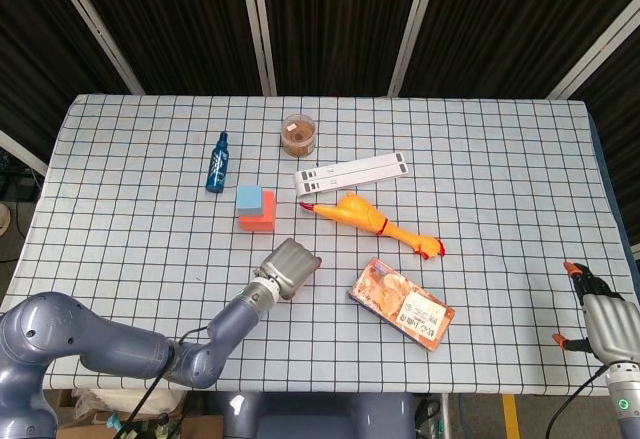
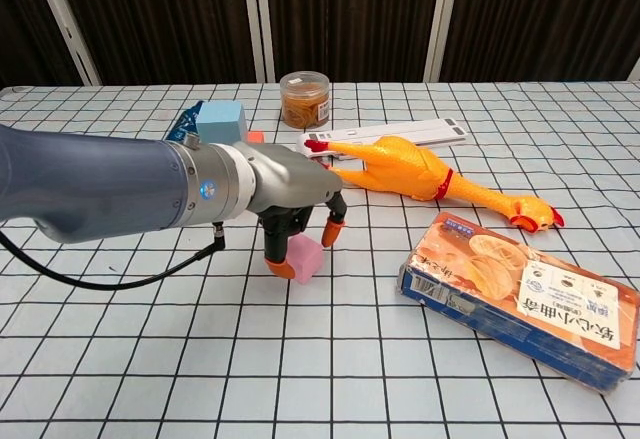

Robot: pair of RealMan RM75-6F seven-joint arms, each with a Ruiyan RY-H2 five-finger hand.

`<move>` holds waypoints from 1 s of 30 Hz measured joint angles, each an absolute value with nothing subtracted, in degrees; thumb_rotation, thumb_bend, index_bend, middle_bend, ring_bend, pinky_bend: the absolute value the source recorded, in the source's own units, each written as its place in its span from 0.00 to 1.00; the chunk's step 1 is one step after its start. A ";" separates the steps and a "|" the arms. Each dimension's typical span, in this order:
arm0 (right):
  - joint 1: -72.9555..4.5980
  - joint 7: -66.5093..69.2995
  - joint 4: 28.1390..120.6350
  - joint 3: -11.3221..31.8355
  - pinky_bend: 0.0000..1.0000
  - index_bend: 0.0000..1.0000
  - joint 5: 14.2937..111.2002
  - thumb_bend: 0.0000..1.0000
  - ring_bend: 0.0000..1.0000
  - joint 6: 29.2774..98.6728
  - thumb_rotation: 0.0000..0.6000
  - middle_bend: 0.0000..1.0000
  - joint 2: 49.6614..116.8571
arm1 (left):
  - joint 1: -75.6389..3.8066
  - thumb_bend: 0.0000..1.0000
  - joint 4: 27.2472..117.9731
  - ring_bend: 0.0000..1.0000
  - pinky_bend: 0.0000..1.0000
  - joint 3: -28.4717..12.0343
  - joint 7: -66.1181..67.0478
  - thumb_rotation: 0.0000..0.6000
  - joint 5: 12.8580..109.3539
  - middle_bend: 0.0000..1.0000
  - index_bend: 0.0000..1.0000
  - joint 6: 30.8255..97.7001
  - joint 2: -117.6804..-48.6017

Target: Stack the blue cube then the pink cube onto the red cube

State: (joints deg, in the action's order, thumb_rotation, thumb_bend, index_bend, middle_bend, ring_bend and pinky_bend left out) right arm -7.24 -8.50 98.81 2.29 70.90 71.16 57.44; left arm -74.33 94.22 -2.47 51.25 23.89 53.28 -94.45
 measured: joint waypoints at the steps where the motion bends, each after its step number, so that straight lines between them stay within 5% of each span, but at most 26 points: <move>1: -7.23 -8.52 98.82 2.26 0.34 0.05 70.94 0.13 0.18 71.17 1.00 0.10 57.43 | -74.34 0.27 94.22 0.77 0.86 -2.43 51.28 1.00 23.67 0.89 0.38 53.39 -94.38; 30: -7.45 -8.79 98.55 2.19 0.34 0.06 70.42 0.13 0.18 70.56 1.00 0.10 57.82 | -74.76 0.33 91.67 0.77 0.86 -2.48 50.32 1.00 22.92 0.89 0.43 52.69 -95.20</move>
